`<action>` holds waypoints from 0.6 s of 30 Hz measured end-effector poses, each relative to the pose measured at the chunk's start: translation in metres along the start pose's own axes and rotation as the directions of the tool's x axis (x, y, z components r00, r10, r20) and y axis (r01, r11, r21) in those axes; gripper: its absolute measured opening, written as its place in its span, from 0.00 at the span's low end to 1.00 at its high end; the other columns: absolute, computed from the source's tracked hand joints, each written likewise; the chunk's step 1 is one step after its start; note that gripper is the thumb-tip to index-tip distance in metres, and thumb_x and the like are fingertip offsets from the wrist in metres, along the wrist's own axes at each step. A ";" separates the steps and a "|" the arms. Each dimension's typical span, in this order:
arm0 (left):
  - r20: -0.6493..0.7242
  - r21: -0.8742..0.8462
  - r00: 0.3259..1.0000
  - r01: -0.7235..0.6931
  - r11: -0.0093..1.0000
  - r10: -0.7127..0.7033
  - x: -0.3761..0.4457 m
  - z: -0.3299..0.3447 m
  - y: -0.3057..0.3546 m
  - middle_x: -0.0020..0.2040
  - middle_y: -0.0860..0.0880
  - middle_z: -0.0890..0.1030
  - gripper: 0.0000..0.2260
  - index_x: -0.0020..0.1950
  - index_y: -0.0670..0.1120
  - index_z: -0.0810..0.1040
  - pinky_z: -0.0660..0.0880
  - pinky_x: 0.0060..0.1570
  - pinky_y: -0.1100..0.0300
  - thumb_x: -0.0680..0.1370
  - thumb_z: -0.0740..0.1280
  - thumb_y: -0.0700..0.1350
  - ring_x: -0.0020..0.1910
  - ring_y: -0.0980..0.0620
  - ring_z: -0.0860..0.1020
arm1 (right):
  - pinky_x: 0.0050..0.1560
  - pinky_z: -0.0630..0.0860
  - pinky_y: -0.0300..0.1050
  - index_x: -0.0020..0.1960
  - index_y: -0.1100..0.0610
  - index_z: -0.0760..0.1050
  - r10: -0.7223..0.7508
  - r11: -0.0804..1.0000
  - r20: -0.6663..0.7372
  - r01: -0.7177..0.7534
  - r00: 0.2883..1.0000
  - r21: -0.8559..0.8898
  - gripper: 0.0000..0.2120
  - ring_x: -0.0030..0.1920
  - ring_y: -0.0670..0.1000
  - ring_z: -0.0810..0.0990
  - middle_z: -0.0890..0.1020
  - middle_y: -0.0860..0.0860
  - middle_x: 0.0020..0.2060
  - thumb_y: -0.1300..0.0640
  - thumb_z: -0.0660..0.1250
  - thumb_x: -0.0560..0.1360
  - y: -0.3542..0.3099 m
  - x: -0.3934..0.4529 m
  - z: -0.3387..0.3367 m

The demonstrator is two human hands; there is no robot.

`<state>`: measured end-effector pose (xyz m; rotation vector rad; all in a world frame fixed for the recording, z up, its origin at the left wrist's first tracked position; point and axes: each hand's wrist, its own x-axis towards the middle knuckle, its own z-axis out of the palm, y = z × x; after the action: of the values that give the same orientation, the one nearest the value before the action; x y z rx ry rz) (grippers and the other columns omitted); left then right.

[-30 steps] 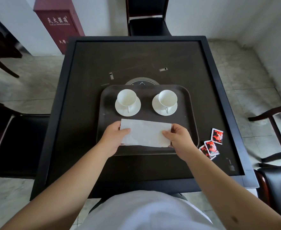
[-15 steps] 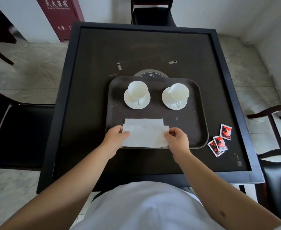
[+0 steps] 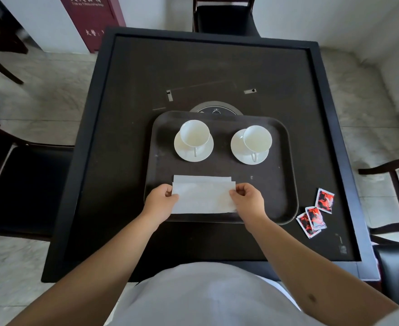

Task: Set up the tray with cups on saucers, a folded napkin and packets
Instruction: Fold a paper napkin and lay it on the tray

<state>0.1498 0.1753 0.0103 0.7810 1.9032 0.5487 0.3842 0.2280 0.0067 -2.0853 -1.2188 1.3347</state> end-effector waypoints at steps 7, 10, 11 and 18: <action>-0.016 0.063 1.000 0.017 0.998 -0.016 0.013 0.007 -0.003 0.42 0.50 0.81 0.03 0.44 0.50 0.78 0.74 0.39 0.58 0.77 0.66 0.44 0.42 0.50 0.78 | 0.46 0.81 0.47 0.47 0.49 0.79 0.035 0.999 0.023 -0.035 0.999 0.017 0.03 0.44 0.48 0.81 0.83 0.45 0.42 0.57 0.68 0.76 0.005 0.013 0.001; -0.024 0.093 0.999 0.023 0.995 -0.021 0.017 0.008 -0.004 0.43 0.51 0.81 0.03 0.45 0.50 0.77 0.76 0.42 0.55 0.77 0.65 0.43 0.43 0.51 0.79 | 0.41 0.79 0.42 0.47 0.48 0.79 0.037 0.999 0.035 -0.037 0.999 0.014 0.04 0.43 0.46 0.81 0.83 0.44 0.41 0.57 0.68 0.76 0.006 0.015 0.003; -0.034 0.094 0.999 0.021 0.995 -0.018 0.018 0.009 -0.004 0.43 0.51 0.81 0.03 0.45 0.50 0.77 0.76 0.42 0.55 0.77 0.65 0.43 0.43 0.51 0.79 | 0.40 0.77 0.40 0.47 0.49 0.79 0.030 1.000 0.036 -0.030 0.999 0.008 0.04 0.43 0.46 0.81 0.83 0.44 0.41 0.57 0.67 0.76 0.005 0.016 0.003; -0.132 0.109 0.990 -0.042 0.993 0.057 0.026 0.009 -0.001 0.45 0.54 0.80 0.04 0.50 0.50 0.77 0.77 0.43 0.56 0.78 0.65 0.43 0.44 0.53 0.78 | 0.37 0.74 0.39 0.48 0.49 0.78 0.033 0.998 -0.010 -0.034 0.999 -0.054 0.02 0.41 0.43 0.78 0.81 0.42 0.40 0.55 0.67 0.76 -0.002 0.024 0.012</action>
<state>0.1490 0.1937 -0.0096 0.8807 2.0555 0.5466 0.3767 0.2473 -0.0105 -2.1556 -1.2346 1.3191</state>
